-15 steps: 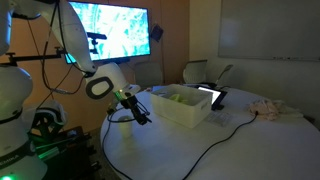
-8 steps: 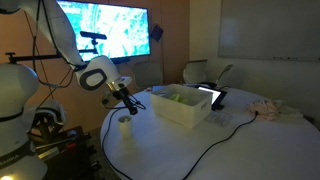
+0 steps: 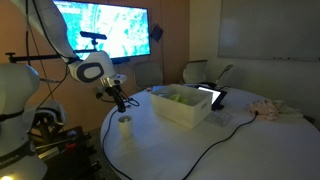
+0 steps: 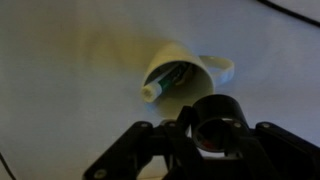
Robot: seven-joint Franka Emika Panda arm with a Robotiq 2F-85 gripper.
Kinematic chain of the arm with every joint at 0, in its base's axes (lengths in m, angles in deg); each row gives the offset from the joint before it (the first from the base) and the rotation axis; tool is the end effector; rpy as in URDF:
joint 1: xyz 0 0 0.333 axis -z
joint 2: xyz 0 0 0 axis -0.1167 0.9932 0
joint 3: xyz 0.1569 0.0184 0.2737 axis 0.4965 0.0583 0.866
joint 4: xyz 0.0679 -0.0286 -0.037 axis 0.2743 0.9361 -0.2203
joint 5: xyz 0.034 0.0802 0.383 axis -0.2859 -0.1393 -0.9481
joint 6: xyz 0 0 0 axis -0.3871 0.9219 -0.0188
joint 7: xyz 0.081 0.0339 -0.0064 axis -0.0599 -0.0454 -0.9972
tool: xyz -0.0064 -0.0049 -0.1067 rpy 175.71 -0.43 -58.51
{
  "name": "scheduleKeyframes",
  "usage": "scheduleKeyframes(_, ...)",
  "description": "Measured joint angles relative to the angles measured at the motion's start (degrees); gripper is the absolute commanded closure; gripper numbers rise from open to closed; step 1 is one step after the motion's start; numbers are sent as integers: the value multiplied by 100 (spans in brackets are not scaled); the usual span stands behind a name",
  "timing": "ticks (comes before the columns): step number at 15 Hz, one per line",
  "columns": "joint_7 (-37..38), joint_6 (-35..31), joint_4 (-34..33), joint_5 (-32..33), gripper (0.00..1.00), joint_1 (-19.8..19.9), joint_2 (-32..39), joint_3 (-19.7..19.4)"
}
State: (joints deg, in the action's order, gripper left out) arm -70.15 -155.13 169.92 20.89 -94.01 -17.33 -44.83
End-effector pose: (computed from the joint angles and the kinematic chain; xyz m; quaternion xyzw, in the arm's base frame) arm 0.3801 0.1674 0.2226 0.9937 0.0097 0.1097 0.0210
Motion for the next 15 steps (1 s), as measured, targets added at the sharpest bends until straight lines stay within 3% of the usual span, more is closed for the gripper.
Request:
scheduleKeyframes(8, 1, 1234, -261, 367, 88, -1067, -122, -1109)
scheduleKeyframes(15, 16, 2072, -539, 382, 88, -1632, 30, -1493)
